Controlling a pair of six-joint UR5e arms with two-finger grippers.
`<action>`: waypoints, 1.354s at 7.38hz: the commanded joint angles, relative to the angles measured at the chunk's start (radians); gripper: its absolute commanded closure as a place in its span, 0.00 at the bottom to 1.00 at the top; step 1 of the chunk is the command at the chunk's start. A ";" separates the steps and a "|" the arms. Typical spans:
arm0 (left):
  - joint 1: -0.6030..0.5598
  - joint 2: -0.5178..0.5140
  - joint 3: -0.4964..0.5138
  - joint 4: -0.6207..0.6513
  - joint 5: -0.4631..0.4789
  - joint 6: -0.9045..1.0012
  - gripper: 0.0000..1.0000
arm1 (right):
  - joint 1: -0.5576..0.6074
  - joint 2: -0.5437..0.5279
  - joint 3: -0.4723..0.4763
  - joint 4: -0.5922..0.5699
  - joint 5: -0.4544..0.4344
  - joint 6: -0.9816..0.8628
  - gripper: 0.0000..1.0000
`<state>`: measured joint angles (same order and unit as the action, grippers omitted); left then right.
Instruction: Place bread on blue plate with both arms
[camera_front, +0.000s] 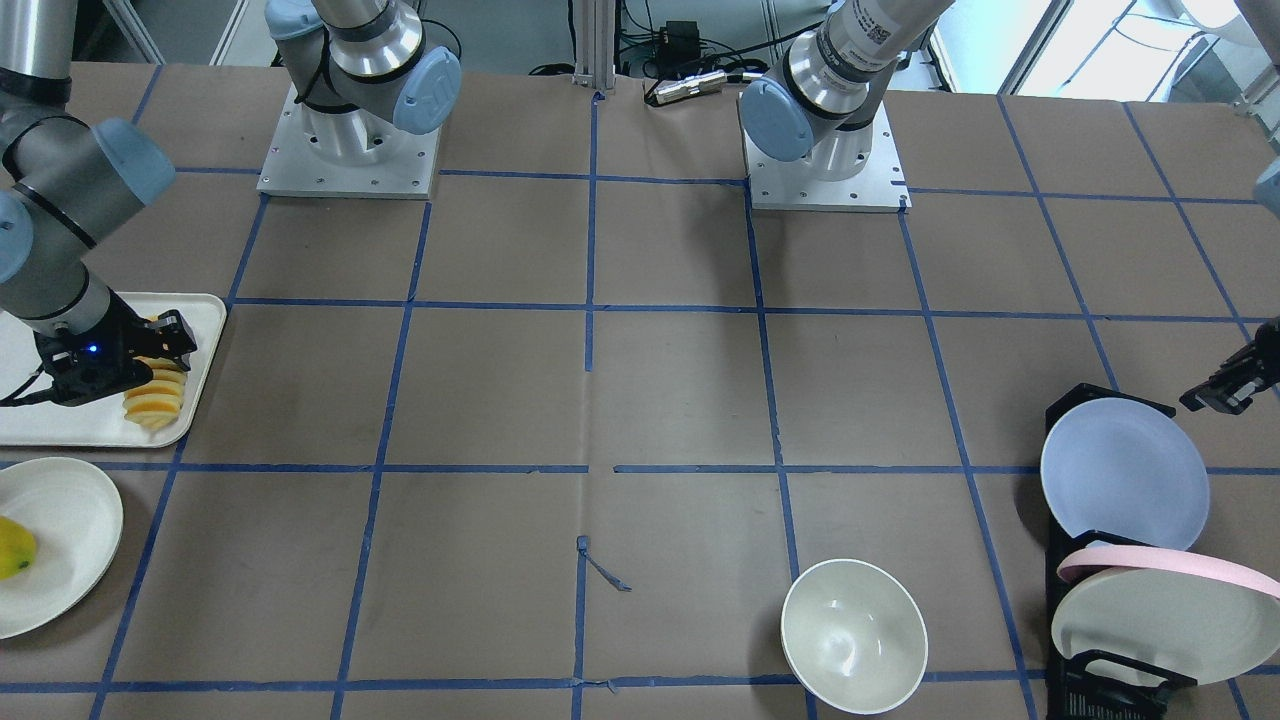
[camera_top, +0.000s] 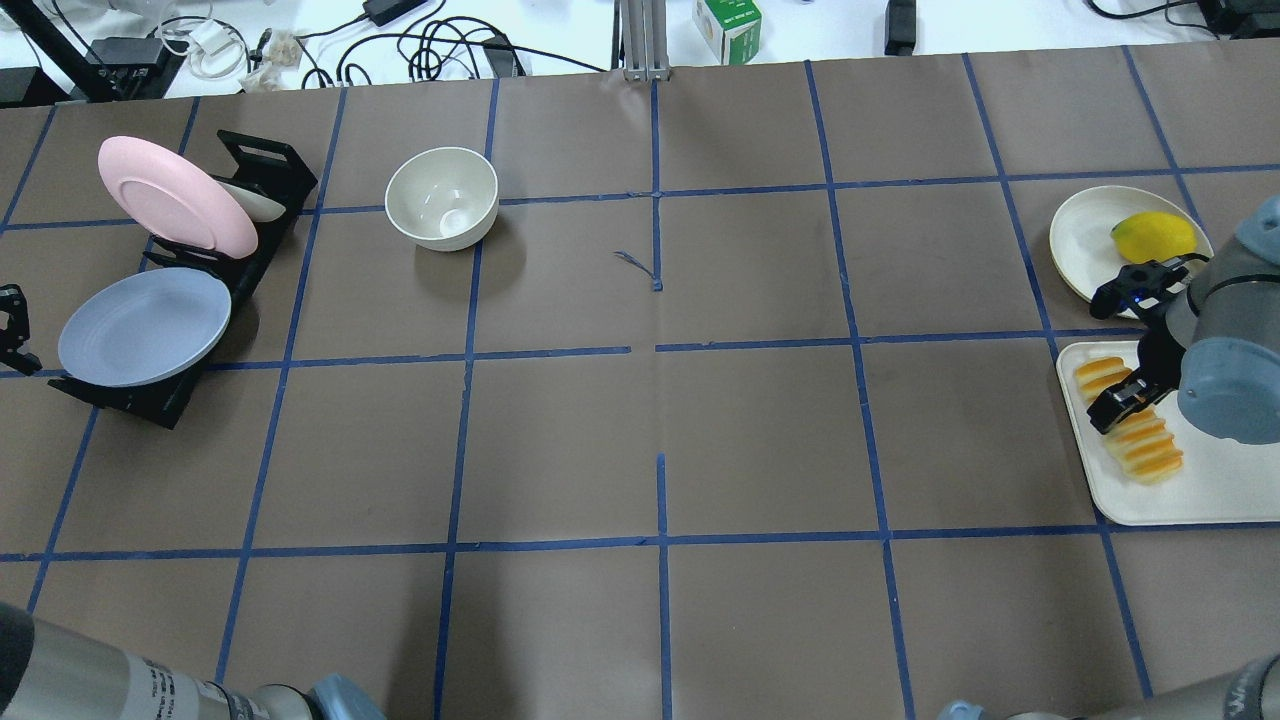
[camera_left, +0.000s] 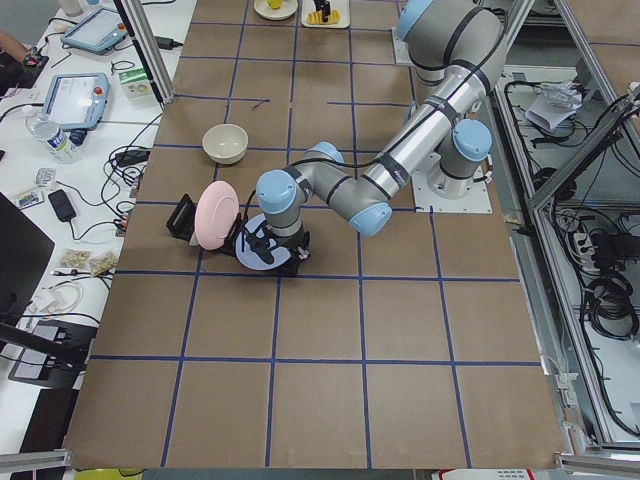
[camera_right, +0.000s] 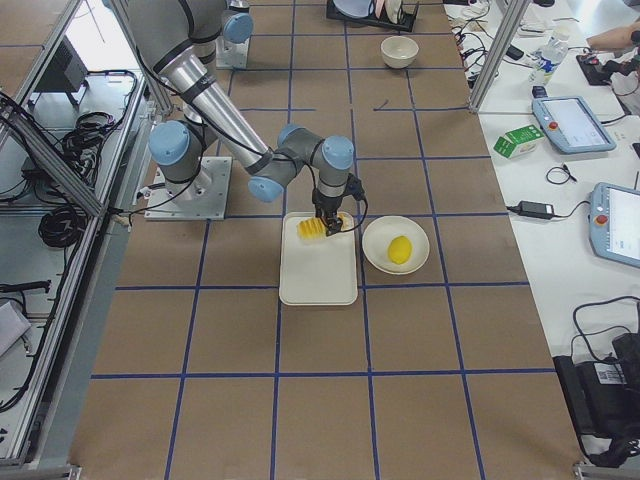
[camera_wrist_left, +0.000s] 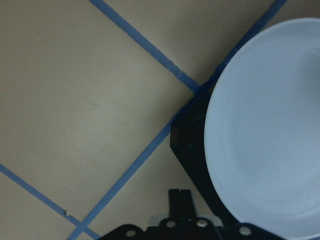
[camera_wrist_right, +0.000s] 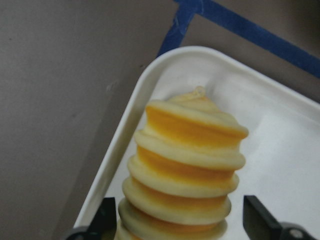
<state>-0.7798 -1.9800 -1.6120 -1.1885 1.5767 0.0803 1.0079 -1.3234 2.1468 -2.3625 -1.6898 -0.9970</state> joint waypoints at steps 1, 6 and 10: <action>0.001 -0.037 0.001 0.027 -0.029 0.001 0.75 | 0.000 -0.003 -0.007 0.000 0.001 0.047 1.00; 0.001 -0.062 -0.008 0.086 -0.032 0.010 0.69 | 0.017 -0.039 -0.305 0.367 0.009 0.242 1.00; -0.001 -0.041 -0.008 0.064 -0.033 0.047 1.00 | 0.103 -0.037 -0.497 0.572 0.004 0.334 1.00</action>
<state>-0.7796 -2.0379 -1.6199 -1.1100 1.5435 0.1095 1.0889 -1.3605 1.6970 -1.8370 -1.6841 -0.6853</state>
